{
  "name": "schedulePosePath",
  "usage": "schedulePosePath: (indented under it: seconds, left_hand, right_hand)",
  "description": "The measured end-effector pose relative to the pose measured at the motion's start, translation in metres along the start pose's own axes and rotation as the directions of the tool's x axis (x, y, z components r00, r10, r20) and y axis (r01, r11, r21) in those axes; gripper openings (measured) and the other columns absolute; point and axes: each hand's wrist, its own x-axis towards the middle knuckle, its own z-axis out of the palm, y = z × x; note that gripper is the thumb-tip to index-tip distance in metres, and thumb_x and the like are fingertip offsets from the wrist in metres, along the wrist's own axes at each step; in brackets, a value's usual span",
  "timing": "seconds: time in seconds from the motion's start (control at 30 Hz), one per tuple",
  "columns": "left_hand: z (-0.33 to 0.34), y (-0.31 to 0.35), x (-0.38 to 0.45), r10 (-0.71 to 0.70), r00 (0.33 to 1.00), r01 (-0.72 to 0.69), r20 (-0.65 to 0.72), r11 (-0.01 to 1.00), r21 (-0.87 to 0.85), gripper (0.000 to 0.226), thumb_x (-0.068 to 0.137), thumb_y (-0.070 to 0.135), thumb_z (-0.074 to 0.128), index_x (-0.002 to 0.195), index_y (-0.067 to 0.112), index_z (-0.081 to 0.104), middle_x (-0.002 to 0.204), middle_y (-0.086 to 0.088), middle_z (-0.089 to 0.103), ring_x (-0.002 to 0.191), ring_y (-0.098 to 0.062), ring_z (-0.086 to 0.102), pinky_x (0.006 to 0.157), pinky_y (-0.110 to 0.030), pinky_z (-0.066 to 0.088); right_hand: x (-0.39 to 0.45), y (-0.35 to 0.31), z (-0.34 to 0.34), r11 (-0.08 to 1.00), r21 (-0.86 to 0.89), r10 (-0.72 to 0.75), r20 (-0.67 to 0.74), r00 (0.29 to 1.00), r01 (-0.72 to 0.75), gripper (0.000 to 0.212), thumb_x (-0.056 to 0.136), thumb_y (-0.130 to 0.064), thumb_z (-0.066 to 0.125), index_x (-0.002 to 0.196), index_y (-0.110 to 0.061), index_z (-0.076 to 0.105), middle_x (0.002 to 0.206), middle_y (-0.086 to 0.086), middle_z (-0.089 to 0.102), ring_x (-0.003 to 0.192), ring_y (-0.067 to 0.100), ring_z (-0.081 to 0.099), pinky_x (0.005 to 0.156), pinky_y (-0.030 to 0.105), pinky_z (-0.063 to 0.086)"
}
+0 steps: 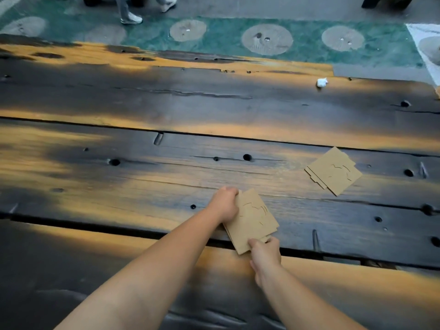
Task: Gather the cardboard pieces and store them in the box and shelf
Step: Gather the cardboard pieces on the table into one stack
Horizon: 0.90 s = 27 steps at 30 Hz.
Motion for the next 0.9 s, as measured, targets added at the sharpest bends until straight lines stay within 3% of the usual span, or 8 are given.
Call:
schedulePosePath:
  seconds: [0.1,0.27,0.37,0.47,0.6,0.8,0.9]
  left_hand:
    - [0.005,-0.007,0.002,-0.008,1.000,0.008,-0.015,0.999,0.031,0.049,0.087,0.015,0.058,0.134,0.017,0.046,0.134,-0.011,0.040,0.128,-0.031,0.036,0.107,-0.039,0.036]
    - [0.004,-0.012,0.001,-0.045,0.998,0.043,0.038,0.997,0.065,0.046,0.084,0.020,0.062,0.127,0.015,0.048,0.128,-0.014,0.046,0.116,-0.031,0.051,0.098,-0.037,0.044]
    - [0.006,-0.015,-0.004,-0.085,0.994,0.085,0.067,0.996,0.008,0.046,0.082,0.021,0.064,0.124,0.016,0.048,0.127,-0.013,0.050,0.110,-0.030,0.054,0.091,-0.037,0.047]
    - [0.012,-0.014,-0.016,-0.119,0.989,0.123,0.086,0.991,-0.049,0.040,0.082,0.025,0.067,0.118,0.014,0.052,0.125,-0.014,0.055,0.110,-0.029,0.056,0.090,-0.034,0.047]
    - [0.023,-0.012,-0.037,-0.171,0.976,0.190,0.133,0.970,-0.153,0.035,0.082,0.027,0.070,0.109,0.012,0.053,0.118,-0.011,0.062,0.107,-0.027,0.059,0.082,-0.030,0.046]
    - [0.051,0.017,-0.074,-0.139,0.980,0.179,0.142,0.929,-0.325,0.039,0.085,0.023,0.068,0.111,0.011,0.042,0.116,-0.014,0.061,0.107,-0.028,0.059,0.092,-0.037,0.048]
    - [0.065,0.039,-0.093,-0.089,0.987,0.135,0.135,0.913,-0.385,0.048,0.086,0.019,0.066,0.125,0.014,0.040,0.121,-0.012,0.060,0.106,-0.024,0.058,0.093,-0.034,0.047]
  right_hand:
    - [0.002,-0.002,0.003,1.000,-0.023,-0.012,0.012,1.000,0.012,0.034,0.080,-0.020,0.062,0.109,-0.020,0.046,0.098,0.009,0.065,0.080,0.026,0.059,0.074,0.039,0.050]
    - [0.005,0.001,-0.001,0.996,-0.076,-0.046,-0.006,0.999,0.046,0.030,0.083,-0.012,0.063,0.108,-0.011,0.047,0.099,0.011,0.065,0.084,0.030,0.061,0.077,0.044,0.055]
    - [0.004,0.007,-0.009,0.988,-0.107,-0.112,0.023,0.993,0.114,0.032,0.084,-0.011,0.065,0.111,-0.010,0.048,0.105,0.011,0.066,0.092,0.030,0.062,0.084,0.039,0.051]
    - [0.002,0.005,-0.024,0.980,-0.139,-0.131,0.069,0.989,0.140,0.031,0.087,-0.014,0.063,0.108,-0.019,0.040,0.106,0.008,0.063,0.092,0.027,0.058,0.087,0.039,0.049]
    - [0.001,0.003,-0.052,0.948,-0.212,-0.207,0.152,0.966,0.236,0.041,0.087,-0.011,0.062,0.119,-0.027,0.041,0.110,0.003,0.062,0.098,0.024,0.058,0.085,0.035,0.047]
    - [-0.006,0.003,-0.105,0.924,-0.251,-0.243,0.195,0.950,0.288,0.043,0.085,-0.007,0.060,0.120,-0.024,0.043,0.112,0.003,0.062,0.096,0.020,0.057,0.079,0.033,0.046]
    - [-0.009,0.002,-0.136,0.926,-0.221,-0.261,0.209,0.942,0.306,0.057,0.084,0.000,0.058,0.134,-0.021,0.041,0.120,0.005,0.062,0.109,0.024,0.058,0.093,0.038,0.048]
